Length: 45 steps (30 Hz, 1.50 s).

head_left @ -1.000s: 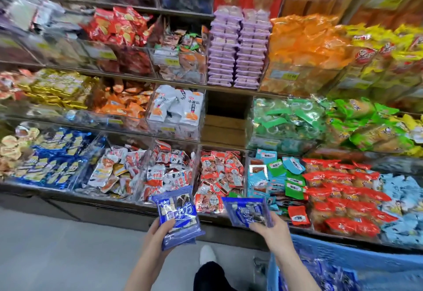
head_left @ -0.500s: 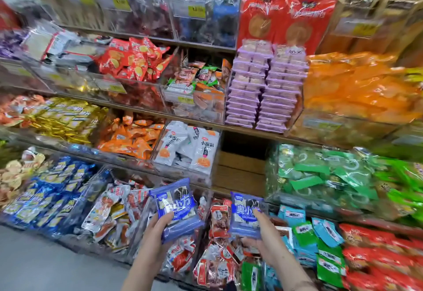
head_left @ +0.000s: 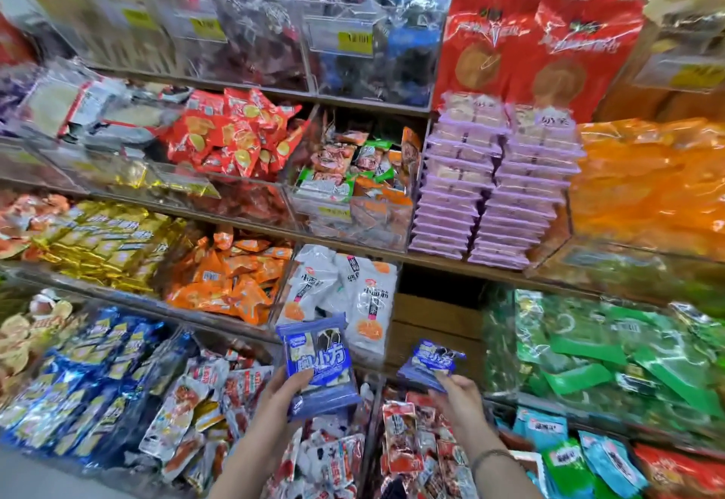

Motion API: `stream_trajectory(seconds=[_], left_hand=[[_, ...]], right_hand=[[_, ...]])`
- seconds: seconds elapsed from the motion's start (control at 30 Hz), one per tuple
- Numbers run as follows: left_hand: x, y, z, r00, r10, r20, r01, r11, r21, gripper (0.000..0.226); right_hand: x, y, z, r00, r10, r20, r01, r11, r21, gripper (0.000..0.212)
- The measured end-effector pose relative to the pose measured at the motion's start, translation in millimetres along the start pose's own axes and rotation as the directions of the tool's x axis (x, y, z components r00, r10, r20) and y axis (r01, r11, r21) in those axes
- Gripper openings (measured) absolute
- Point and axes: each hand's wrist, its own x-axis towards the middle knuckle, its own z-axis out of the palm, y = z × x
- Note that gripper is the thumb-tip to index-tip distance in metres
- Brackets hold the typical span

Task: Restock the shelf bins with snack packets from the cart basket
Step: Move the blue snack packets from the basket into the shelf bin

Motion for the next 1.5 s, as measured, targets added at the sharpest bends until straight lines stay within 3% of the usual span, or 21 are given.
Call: stream_trajectory(seconds=[0.07, 0.1, 0.17, 0.27, 0.33, 0.47, 0.57, 0.7, 0.73, 0.8, 0.9, 1.07, 1.13, 1.2, 1.3, 1.37, 1.43, 1.5], left_hand=[[11.1, 5.1, -3.1, 1.0, 0.003, 0.029, -0.003, 1.0, 0.013, 0.017], [17.2, 7.4, -4.7, 0.999, -0.01, 0.039, 0.01, 1.0, 0.002, 0.02], [29.3, 10.7, -6.7, 0.997, -0.075, 0.037, 0.077, 0.995, -0.065, 0.049], [46.9, 15.6, -8.2, 0.99, -0.124, 0.073, 0.131, 0.986, -0.102, 0.098], [56.2, 19.0, -7.3, 0.989, -0.123, 0.086, 0.132, 0.986, -0.105, 0.106], [68.7, 23.3, -5.7, 0.989, -0.135, 0.053, 0.138, 0.988, -0.065, 0.093], [77.6, 19.2, -7.2, 0.99, -0.136, 0.036, 0.138, 0.988, -0.064, 0.075], [82.1, 20.6, -6.7, 0.994, -0.104, 0.023, 0.104, 0.994, 0.026, 0.009], [81.0, 20.9, -7.7, 0.995, -0.094, 0.034, 0.092, 0.995, 0.042, 0.009], [77.7, 20.9, -10.9, 0.993, -0.085, 0.076, 0.08, 0.994, 0.075, 0.043], [79.1, 18.4, -17.8, 0.992, -0.118, 0.049, 0.113, 0.989, 0.095, 0.091], [79.7, 14.4, -14.8, 0.992, -0.124, -0.001, 0.123, 0.985, 0.123, 0.102], [78.6, 14.8, -12.8, 0.995, -0.103, 0.0, 0.102, 0.987, 0.121, 0.102], [76.5, 16.1, -11.5, 0.996, -0.085, -0.002, 0.085, 0.99, 0.108, 0.103], [73.1, 16.6, -10.8, 0.999, -0.047, -0.003, 0.047, 0.993, 0.109, 0.106], [71.8, 17.8, -9.0, 0.999, -0.034, 0.009, 0.033, 0.993, 0.112, 0.11], [71.9, 20.5, -5.8, 0.999, -0.037, 0.014, 0.036, 0.995, 0.092, 0.106], [72.3, 22.7, -3.6, 0.998, -0.054, 0.042, 0.05, 0.995, 0.083, 0.081]], right_hand=[[6.6, -2.5, 10.5, 0.998, -0.007, 0.063, 0.006, 1.0, 0.023, 0.009], [7.7, -3.0, 13.4, 0.995, -0.007, 0.098, 0.009, 1.0, -0.022, 0.015], [9.2, -1.1, 15.3, 0.99, -0.022, 0.142, 0.056, 0.969, -0.24, 0.044], [11.5, 6.4, 12.7, 0.975, -0.136, 0.178, 0.219, 0.749, -0.626, 0.055], [13.3, 12.6, 11.9, 0.957, -0.149, 0.248, 0.287, 0.603, -0.744, 0.055], [26.5, 15.3, 18.1, 0.927, -0.194, 0.322, 0.373, 0.359, -0.856, 0.056], [41.4, 5.8, 27.4, 0.925, -0.212, 0.316, 0.365, 0.261, -0.894, 0.06], [65.5, -4.8, 37.9, 0.926, -0.156, 0.344, 0.356, 0.061, -0.932, 0.061], [70.9, -8.0, 41.8, 0.927, -0.14, 0.348, 0.355, 0.031, -0.934, 0.06], [82.6, -14.0, 52.6, 0.928, -0.115, 0.355, 0.358, 0.006, -0.934, 0.058], [102.1, -23.9, 71.0, 0.939, -0.077, 0.334, 0.336, 0.014, -0.942, 0.061], [117.0, -39.1, 78.6, 0.949, -0.015, 0.315, 0.315, 0.036, -0.948, 0.063], [108.7, -41.2, 72.5, 0.939, -0.076, 0.335, 0.343, 0.151, -0.927, 0.06], [90.1, -40.2, 67.3, 0.923, -0.196, 0.332, 0.381, 0.337, -0.861, 0.053], [43.9, -37.6, 67.4, 0.892, -0.366, 0.264, 0.437, 0.557, -0.706, 0.033], [5.8, -36.2, 73.1, 0.85, -0.478, 0.221, 0.506, 0.627, -0.592, 0.013], [-34.1, -38.7, 83.5, 0.797, -0.56, 0.225, 0.592, 0.655, -0.47, 0.01], [-66.4, -41.5, 96.5, 0.765, -0.573, 0.293, 0.644, 0.663, -0.383, 0.008]])
